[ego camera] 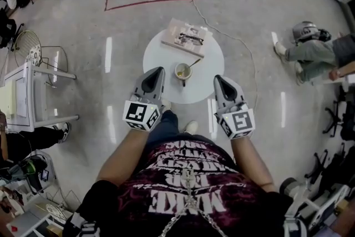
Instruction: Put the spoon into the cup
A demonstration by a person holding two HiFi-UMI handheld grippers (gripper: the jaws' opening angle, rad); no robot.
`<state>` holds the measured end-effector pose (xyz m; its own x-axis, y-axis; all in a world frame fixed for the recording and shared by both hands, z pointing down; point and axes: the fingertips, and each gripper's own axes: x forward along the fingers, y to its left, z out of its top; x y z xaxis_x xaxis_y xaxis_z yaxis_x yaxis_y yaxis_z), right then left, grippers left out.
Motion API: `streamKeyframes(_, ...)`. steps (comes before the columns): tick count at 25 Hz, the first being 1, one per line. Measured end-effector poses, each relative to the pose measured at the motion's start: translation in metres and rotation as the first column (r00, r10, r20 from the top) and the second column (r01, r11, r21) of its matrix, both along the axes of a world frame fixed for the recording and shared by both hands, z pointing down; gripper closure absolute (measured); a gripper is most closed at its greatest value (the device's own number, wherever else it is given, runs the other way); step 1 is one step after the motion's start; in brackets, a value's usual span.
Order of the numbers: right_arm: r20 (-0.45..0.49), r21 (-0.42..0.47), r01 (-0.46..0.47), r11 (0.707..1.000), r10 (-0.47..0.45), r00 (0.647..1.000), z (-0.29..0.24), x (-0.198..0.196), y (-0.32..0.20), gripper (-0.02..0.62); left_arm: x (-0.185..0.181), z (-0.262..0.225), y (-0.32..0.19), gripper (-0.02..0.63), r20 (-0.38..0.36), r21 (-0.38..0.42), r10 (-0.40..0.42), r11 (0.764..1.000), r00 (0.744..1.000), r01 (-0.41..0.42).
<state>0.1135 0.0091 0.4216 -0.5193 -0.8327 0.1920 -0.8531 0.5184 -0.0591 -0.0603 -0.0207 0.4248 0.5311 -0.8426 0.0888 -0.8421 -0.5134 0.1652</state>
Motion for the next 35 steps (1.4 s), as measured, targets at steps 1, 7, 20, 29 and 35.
streamKeyframes(1, 0.001, -0.007, -0.003, 1.0, 0.003, 1.0, 0.001, -0.001, -0.004, 0.566, 0.001, 0.001, -0.005, 0.577, 0.0, -0.003, 0.006, 1.0, 1.0, -0.006)
streamKeyframes(7, -0.006, -0.045, 0.0, 0.999, 0.0, 1.0, 0.018, -0.012, -0.021, 0.566, 0.001, 0.016, -0.024, 0.577, 0.007, -0.033, 0.037, 0.999, 0.999, -0.037)
streamKeyframes(20, -0.047, -0.227, -0.057, 0.972, 0.047, 0.998, 0.07, -0.016, -0.061, 0.566, -0.001, 0.057, -0.069, 0.577, 0.026, -0.117, 0.095, 0.989, 0.995, -0.091)
streamKeyframes(29, -0.074, -0.214, -0.116, 0.97, 0.102, 0.992, 0.069, -0.021, -0.082, 0.566, 0.009, 0.067, -0.097, 0.577, 0.01, -0.129, 0.199, 0.972, 0.98, -0.196)
streamKeyframes(35, -0.024, -0.216, -0.148, 0.965, 0.147, 0.989, 0.073, -0.022, -0.092, 0.565, 0.009, 0.085, -0.109, 0.577, 0.01, -0.152, 0.254, 0.956, 0.967, -0.25)
